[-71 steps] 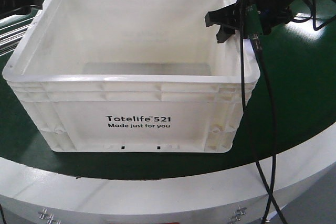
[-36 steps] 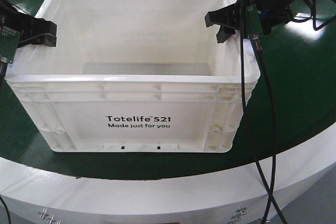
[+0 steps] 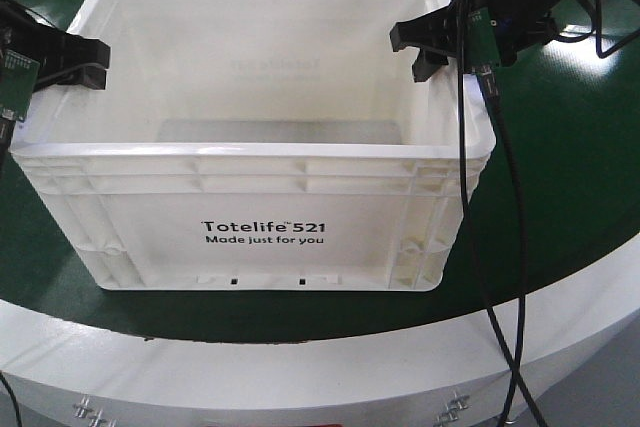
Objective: Place moving items into box and shelve
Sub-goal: 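Lower both grippers onto the tote's side walls and grip them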
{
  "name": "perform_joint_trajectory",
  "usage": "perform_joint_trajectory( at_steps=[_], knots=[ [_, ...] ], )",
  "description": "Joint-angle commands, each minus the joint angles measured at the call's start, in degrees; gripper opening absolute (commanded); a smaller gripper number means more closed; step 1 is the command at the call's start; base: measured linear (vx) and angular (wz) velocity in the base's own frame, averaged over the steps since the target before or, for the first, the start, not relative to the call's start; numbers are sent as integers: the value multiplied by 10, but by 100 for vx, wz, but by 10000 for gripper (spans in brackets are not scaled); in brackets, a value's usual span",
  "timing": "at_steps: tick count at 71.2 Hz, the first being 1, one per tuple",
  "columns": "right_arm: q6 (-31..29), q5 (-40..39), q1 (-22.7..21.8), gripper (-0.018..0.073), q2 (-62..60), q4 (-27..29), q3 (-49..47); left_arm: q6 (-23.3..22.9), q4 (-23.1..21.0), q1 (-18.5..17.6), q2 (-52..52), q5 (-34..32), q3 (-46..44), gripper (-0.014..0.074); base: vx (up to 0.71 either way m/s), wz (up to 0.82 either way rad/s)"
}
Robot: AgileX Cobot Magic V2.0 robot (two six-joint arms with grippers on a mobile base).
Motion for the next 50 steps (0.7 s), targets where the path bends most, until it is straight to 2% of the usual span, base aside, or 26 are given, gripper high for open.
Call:
perform_joint_trajectory(
  at_steps=[1, 12, 30, 50],
  knots=[
    [8, -39, 2, -12, -28, 13, -22, 8, -4, 0, -17, -32, -19, 496, 0, 0],
    [8, -38, 2, -12, -28, 13, -22, 8, -4, 0, -13, -30, -23, 496, 0, 0],
    [8, -33, 2, -12, -27, 13, -22, 8, -5, 0, 17, 16, -78, 496, 0, 0],
    [8, -27, 2, -12, -22, 13, -22, 8, -10, 0, 47, 55, -78, 496, 0, 0]
  ],
)
